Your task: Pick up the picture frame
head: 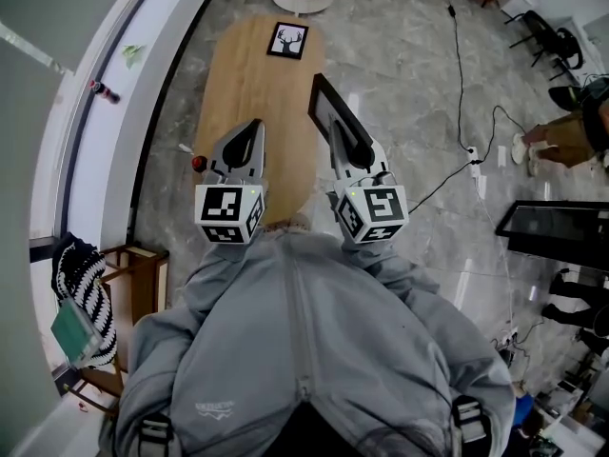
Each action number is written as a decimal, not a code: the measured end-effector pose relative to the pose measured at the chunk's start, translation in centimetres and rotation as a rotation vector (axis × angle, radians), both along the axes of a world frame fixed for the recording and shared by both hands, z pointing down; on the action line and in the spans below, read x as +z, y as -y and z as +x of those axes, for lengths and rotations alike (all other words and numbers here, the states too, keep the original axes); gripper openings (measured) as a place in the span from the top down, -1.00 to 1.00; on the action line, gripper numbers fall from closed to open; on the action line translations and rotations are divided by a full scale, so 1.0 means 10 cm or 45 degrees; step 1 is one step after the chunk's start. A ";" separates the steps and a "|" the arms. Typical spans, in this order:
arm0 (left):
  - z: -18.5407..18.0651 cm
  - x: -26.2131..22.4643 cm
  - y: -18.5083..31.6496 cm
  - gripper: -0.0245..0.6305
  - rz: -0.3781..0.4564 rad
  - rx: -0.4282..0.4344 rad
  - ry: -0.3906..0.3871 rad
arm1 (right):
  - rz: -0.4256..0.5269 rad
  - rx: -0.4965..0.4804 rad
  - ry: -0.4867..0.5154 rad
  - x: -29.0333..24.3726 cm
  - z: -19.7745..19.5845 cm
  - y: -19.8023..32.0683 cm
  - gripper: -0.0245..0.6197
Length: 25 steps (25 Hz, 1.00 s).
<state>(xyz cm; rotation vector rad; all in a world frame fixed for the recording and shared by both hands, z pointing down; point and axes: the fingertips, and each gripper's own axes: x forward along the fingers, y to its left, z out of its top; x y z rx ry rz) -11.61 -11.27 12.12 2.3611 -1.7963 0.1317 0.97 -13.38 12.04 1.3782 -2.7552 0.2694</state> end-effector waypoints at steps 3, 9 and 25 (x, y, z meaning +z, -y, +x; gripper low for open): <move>0.02 -0.28 -0.06 0.87 0.093 -0.015 0.015 | 0.080 0.009 0.000 -0.25 -0.01 -0.05 0.81; 0.07 -0.69 -0.16 0.87 0.187 -0.017 -0.010 | 0.187 0.014 -0.005 -0.60 0.00 -0.12 0.81; 0.08 -0.68 -0.17 0.87 0.192 -0.002 0.025 | 0.217 0.005 -0.058 -0.62 -0.08 -0.18 0.81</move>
